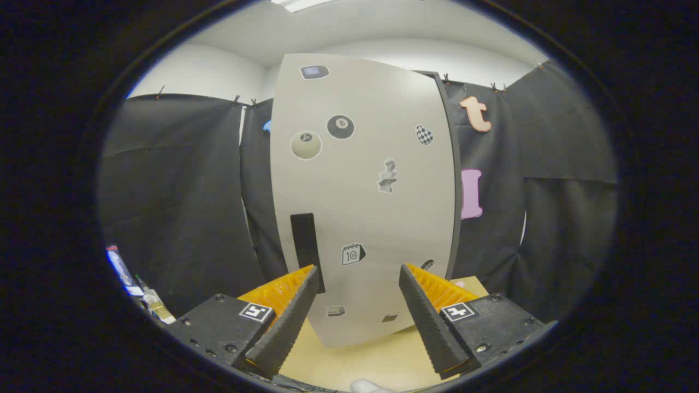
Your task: Open the shoe cabinet door, grab the shoes and put them into the shoe cabinet, then close the shoe cabinet door.
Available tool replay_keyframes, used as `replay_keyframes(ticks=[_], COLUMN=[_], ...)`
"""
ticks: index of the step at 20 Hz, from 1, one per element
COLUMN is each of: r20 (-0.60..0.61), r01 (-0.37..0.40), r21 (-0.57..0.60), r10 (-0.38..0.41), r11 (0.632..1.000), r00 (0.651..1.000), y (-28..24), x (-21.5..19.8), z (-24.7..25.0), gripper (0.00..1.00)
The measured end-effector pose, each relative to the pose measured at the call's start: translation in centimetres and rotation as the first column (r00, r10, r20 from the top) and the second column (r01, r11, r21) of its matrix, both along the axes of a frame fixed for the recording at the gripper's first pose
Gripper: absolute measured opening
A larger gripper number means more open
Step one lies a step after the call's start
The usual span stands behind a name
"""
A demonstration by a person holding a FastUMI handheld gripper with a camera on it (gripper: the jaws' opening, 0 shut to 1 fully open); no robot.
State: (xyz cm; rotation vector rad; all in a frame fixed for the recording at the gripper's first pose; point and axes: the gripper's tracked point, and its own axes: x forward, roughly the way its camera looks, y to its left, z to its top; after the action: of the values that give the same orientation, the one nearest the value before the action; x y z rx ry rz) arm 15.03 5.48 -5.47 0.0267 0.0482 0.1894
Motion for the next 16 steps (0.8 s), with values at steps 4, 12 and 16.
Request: replay_keyframes(ticks=[4,12,16], r20=[0.004,0.005,0.012], r01=[0.037,0.138,0.19], r21=[-0.015,-0.004,-0.025], r10=[-0.037,-0.138,-0.19], r11=[0.999,0.99,0.981], r00=[0.999,0.99,0.982], y=[-2.5,-7.6,-9.3], x=[-1.4,-6.3,-9.4], z=[2.0,5.0,5.5], gripper=[0.98,0.98,0.97])
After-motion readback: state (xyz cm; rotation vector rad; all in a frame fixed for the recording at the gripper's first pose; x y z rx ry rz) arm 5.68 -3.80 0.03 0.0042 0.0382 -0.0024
